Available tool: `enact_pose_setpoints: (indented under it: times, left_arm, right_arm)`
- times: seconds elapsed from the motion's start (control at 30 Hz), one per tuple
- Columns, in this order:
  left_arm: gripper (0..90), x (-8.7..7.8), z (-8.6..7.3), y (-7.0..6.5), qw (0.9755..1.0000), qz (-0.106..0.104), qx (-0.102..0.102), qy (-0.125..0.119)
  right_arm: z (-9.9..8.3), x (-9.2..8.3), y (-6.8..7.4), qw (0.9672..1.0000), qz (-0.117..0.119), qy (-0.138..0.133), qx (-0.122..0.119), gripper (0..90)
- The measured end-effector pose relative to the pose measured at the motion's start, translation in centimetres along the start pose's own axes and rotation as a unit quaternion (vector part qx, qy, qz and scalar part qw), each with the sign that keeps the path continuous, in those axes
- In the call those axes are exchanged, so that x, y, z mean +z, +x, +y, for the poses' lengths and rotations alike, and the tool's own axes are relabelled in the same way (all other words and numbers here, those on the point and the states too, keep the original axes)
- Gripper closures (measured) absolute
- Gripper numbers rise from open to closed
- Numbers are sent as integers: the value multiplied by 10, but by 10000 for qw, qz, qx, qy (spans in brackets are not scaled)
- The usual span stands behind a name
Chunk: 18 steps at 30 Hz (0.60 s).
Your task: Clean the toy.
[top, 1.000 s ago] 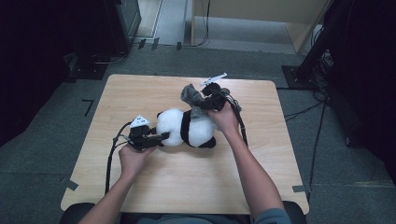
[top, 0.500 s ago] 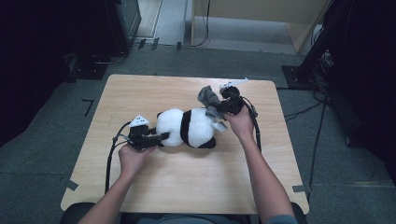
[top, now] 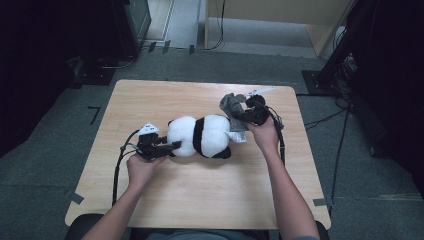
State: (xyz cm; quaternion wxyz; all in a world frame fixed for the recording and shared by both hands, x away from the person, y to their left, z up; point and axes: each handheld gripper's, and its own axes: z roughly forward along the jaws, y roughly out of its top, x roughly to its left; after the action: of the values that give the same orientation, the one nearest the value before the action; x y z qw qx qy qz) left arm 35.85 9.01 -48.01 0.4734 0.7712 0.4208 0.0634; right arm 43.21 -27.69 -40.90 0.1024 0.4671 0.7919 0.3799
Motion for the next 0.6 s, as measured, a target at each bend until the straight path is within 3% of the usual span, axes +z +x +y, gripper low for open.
enact_pose_setpoints:
  times: [0.27, 0.6]
  left_arm:
    - [499, 0, 0, -1, 10000, 16, -1, -13]
    - [501, -1, 3, -5, 9999, 51, -31, -116]
  right_arm:
    - [22, -21, 15, 9991, 73, -359, -189, 800]
    - [48, -10, 65, 9962, 323, -408, -692, 799]
